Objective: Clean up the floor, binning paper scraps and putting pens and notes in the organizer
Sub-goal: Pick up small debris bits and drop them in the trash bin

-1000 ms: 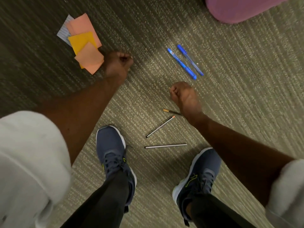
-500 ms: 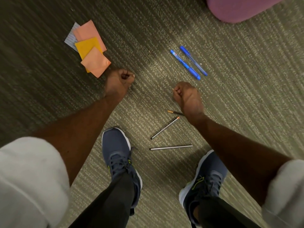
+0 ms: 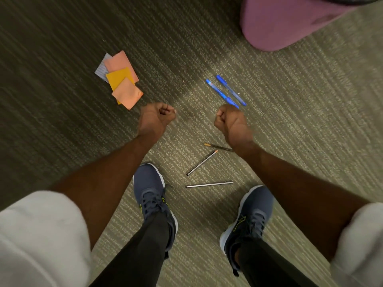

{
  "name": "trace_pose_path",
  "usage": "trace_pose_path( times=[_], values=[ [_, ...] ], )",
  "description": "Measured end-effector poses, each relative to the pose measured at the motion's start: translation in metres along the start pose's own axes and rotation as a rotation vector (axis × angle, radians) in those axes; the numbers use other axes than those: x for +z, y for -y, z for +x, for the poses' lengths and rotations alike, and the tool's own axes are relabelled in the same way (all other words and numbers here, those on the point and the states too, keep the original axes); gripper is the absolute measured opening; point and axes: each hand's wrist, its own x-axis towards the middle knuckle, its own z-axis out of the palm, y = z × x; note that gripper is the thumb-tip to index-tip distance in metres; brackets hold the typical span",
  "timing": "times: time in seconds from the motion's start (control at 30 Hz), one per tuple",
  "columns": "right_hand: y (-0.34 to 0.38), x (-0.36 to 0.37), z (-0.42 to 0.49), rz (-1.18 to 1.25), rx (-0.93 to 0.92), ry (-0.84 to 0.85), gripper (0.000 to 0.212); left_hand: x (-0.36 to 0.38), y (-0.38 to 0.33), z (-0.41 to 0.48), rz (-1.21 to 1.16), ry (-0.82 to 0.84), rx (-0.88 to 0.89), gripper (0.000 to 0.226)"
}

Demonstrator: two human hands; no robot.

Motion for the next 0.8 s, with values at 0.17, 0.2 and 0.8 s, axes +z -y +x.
trace_pose_path(
  times=[0.17, 0.2, 0.8],
  values=[
    [0.075, -0.085, -0.006, -0.041, -0.153, -0.109, 0.017, -0.013, -0.099, -0.024, -0.078, 0.02, 0.033, 0.01],
    [0.091, -0.105, -0.005, -0.045, -0.186, -0.131, 0.015, -0.015, -0.124, -0.027, -0.079, 0.018, 0.06, 0.01],
    [0.177, -0.38, 0.046, -0.331, -0.195, -0.478, 0.03, 0.0, -0.459, -0.018, 0.075, -0.114, 0.42, 0.015]
  ],
)
